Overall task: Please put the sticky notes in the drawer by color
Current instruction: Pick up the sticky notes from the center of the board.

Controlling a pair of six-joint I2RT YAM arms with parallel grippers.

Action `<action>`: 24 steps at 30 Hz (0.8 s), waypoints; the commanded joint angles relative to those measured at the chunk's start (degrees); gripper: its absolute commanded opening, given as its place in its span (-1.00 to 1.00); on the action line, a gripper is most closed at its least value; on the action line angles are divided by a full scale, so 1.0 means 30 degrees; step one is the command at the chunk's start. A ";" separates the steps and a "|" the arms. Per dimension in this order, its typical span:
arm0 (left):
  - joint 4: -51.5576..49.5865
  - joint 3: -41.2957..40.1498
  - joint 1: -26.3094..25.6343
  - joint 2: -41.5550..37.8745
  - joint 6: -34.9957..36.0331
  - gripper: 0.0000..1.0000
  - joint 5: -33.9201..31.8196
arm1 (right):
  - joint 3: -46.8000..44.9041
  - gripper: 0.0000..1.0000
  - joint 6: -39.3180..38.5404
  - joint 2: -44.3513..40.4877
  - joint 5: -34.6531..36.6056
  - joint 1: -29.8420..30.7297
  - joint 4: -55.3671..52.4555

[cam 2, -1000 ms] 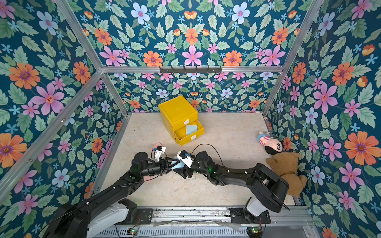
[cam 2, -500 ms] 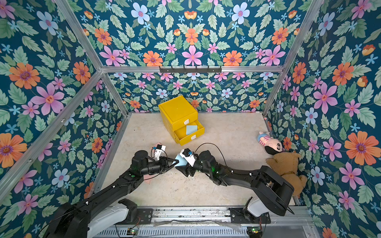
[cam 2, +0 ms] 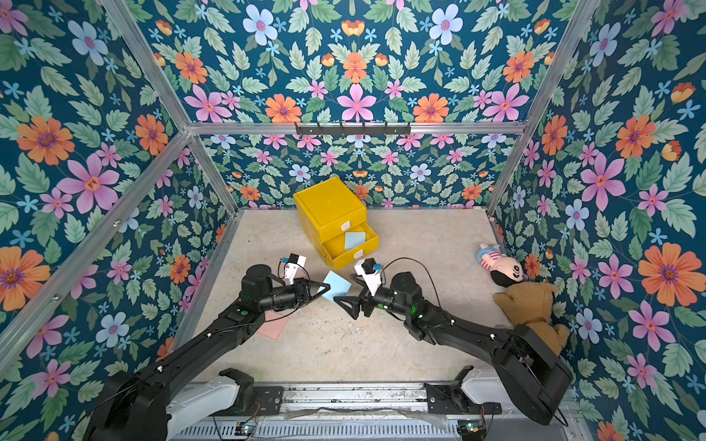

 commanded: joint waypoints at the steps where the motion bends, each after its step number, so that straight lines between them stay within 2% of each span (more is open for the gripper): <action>1: 0.1054 0.1028 -0.0025 0.0730 0.2244 -1.00 0.1986 | -0.0625 0.99 0.8014 -0.0981 -0.1622 -0.1324 0.2912; 4: 0.2406 0.1933 -0.0098 0.1356 0.2034 -1.00 0.3111 | -0.1066 0.98 1.1857 -0.1793 -0.2206 -0.2624 0.3422; 7: 0.3018 0.2774 -0.0447 0.1683 0.2069 -1.00 0.3989 | -0.1402 0.91 1.3734 -0.2349 -0.3120 -0.3108 0.4208; 12: 0.4474 0.3466 -0.1380 0.1864 0.1289 -1.00 0.4671 | -0.1995 0.78 1.4350 -0.2798 -0.4009 -0.3120 0.5810; 15: 0.5376 0.3603 -0.1824 0.1822 0.0604 -1.00 0.4736 | -0.2283 0.66 1.5177 -0.2597 -0.5185 -0.3136 0.7929; 24: 0.5913 0.3775 -0.2076 0.1805 -0.0359 -1.00 0.4546 | -0.2739 0.10 1.6701 -0.2095 -0.5886 -0.3134 1.1053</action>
